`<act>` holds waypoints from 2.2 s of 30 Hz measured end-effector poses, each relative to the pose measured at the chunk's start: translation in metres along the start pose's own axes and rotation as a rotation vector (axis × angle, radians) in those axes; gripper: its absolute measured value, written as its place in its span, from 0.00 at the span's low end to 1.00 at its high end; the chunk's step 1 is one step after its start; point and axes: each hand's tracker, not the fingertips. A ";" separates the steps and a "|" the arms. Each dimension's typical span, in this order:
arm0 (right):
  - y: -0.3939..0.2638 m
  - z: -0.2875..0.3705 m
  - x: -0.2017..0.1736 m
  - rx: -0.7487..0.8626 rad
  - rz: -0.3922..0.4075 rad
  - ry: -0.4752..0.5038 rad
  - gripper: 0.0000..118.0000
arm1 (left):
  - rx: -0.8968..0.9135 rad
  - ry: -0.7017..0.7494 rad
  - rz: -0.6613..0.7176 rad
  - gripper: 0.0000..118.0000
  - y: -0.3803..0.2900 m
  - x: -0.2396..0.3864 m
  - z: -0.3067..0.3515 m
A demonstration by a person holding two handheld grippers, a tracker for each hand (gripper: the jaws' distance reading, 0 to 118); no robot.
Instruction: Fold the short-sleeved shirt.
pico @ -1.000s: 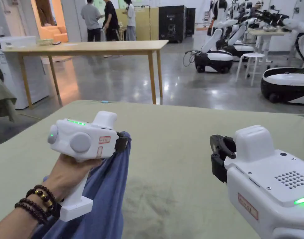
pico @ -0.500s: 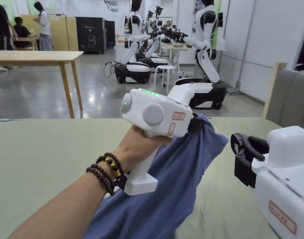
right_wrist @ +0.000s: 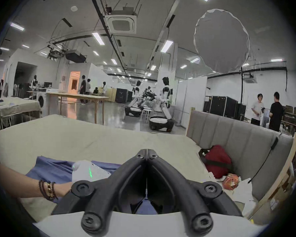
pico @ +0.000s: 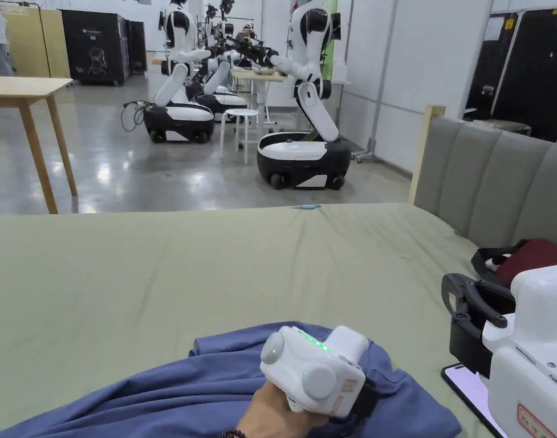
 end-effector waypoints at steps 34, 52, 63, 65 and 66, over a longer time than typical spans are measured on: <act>-0.009 -0.029 -0.120 -0.053 0.015 0.256 0.01 | -0.128 0.601 0.586 0.85 -0.227 -0.250 0.280; -0.029 -0.043 -0.114 -0.131 0.005 0.269 0.01 | -0.214 0.599 0.421 0.01 -0.229 -0.221 0.252; -0.022 -0.055 -0.020 -0.310 -0.059 0.219 0.01 | 0.023 0.534 0.553 0.01 -0.209 -0.223 0.311; -0.033 -0.064 0.011 -0.406 -0.045 0.186 0.01 | 0.046 0.530 0.549 0.01 -0.207 -0.220 0.315; -0.041 -0.068 0.028 -0.456 -0.052 0.178 0.04 | 0.051 0.531 0.543 0.01 -0.202 -0.213 0.315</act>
